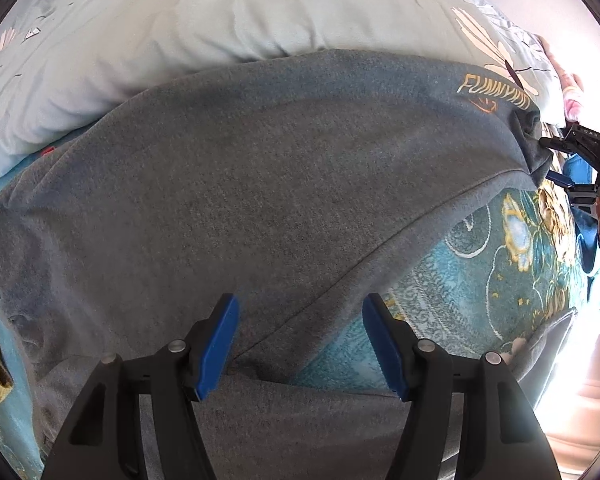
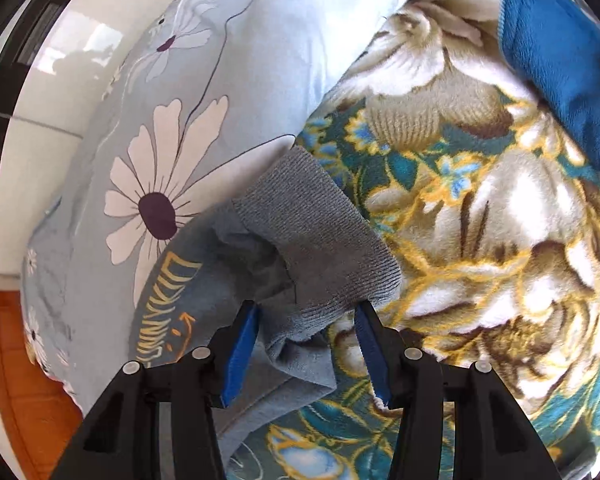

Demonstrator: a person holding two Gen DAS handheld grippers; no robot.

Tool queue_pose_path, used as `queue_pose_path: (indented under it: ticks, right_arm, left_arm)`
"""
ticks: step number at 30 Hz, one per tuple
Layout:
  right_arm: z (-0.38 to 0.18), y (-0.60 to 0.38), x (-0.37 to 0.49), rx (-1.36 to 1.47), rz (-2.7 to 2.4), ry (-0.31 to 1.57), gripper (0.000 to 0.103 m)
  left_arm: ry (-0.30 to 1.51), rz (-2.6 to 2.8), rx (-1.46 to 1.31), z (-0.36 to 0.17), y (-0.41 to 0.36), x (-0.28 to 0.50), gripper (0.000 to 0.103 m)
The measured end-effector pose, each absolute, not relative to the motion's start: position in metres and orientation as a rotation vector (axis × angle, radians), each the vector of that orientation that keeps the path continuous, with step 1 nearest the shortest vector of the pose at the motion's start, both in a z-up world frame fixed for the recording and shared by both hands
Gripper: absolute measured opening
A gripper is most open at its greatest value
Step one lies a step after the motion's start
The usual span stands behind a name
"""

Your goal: Fold clothes

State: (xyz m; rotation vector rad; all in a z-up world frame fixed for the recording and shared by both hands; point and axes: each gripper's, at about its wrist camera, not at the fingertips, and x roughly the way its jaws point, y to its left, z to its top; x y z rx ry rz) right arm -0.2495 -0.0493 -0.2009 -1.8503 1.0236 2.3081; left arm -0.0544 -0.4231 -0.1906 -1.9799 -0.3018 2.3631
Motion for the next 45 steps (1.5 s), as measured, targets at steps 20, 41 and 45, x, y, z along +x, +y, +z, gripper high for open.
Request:
queue_pose_path:
  ticks: [20, 41, 45]
  right_arm:
    - [-0.145, -0.051, -0.264, -1.702, 2.584, 0.539, 0.011]
    - [-0.147, -0.102, -0.215, -2.039, 2.742, -0.136, 0.051]
    - [-0.161, -0.166, -0.193, -2.228, 2.847, -0.527, 0.051]
  left_arm:
    - [-0.265, 2.348, -1.977, -0.183, -0.421, -0.057, 0.066]
    - [-0.176, 2.279, -1.923, -0.194, -0.404, -0.050, 0.066]
    - [-0.147, 2.281, -1.908, -0.196, -0.405, -0.048, 0.057]
